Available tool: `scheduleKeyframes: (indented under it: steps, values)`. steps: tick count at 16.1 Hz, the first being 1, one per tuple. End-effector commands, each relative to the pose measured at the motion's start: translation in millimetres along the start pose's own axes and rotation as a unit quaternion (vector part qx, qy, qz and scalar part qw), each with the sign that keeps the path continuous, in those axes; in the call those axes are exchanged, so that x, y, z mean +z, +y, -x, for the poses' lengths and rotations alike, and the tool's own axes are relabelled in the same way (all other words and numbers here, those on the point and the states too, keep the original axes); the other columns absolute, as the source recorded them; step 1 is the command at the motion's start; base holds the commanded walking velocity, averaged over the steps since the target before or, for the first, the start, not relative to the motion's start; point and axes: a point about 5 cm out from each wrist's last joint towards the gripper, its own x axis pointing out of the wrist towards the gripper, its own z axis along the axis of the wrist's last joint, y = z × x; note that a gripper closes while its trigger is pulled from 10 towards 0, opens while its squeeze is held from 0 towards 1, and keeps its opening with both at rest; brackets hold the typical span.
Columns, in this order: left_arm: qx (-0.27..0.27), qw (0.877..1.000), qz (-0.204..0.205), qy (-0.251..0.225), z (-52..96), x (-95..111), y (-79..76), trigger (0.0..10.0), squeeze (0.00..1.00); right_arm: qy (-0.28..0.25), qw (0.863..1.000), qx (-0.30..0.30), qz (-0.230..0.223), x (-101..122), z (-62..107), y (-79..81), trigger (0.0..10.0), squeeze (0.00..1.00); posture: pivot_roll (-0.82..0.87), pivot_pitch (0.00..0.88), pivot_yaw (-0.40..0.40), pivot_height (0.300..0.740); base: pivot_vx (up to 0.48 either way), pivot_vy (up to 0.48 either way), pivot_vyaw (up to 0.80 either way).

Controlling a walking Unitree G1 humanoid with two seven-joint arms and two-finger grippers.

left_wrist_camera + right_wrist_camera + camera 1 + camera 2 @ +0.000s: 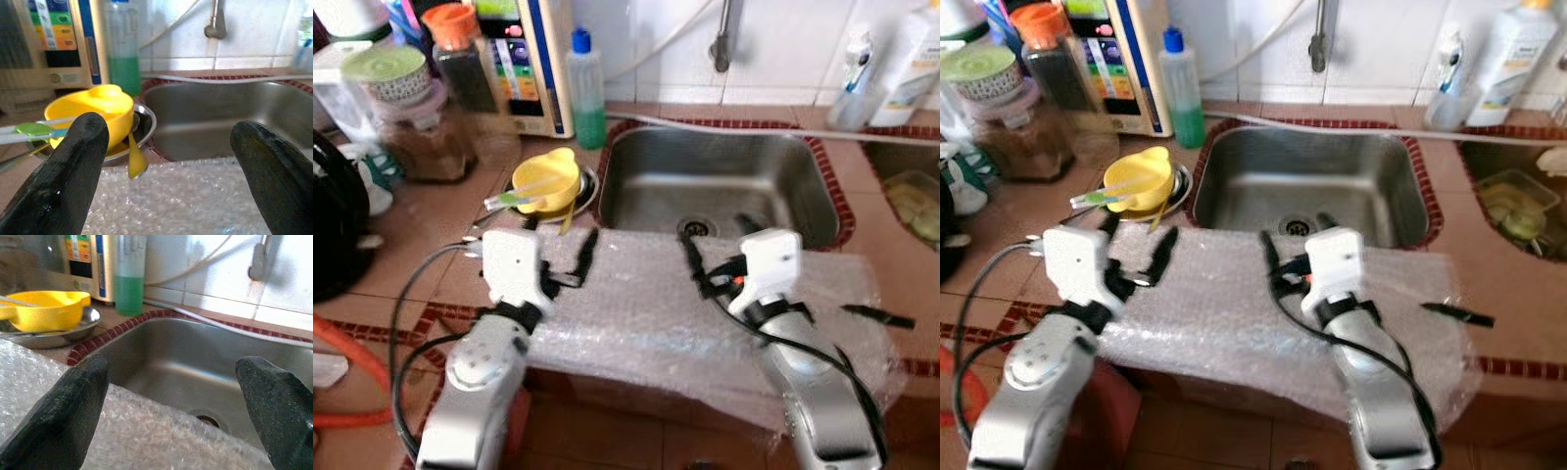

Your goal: Kitchen organization

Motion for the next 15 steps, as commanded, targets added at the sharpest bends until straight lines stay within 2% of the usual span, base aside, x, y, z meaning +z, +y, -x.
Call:
scheduleKeyframes:
  steps: [1,6,8,15]
  values:
    - [-0.008,1.0,0.001,-0.003,0.1,1,-3.8,10.0,0.0,-0.004,1.0,-0.006,0.006,2,0.4,-3.5,10.0,0.0,-0.21,0.105,0.089,0.74,0.0,-0.341,0.0]
    - [0.007,1.0,-0.007,-0.001,-1.4,-2,3.9,10.0,0.0,-0.012,1.0,-0.012,0.001,6,-2.7,-4.5,10.0,0.0,-0.21,0.104,0.09,0.74,0.0,0.0,0.0]
    - [0.026,1.0,-0.014,-0.002,-3.4,-4,13.5,10.0,0.0,-0.013,1.0,-0.019,0.001,8,-4.7,-6.0,10.0,0.0,-0.21,0.103,0.092,0.74,0.0,0.0,0.0]
    - [0.064,0.998,-0.016,-0.015,-13.3,-1,25.0,10.0,0.0,-0.017,1.0,-0.017,-0.001,9,-11.6,-7.3,10.0,0.0,-0.22,0.098,0.095,0.74,0.0,0.0,-0.8]
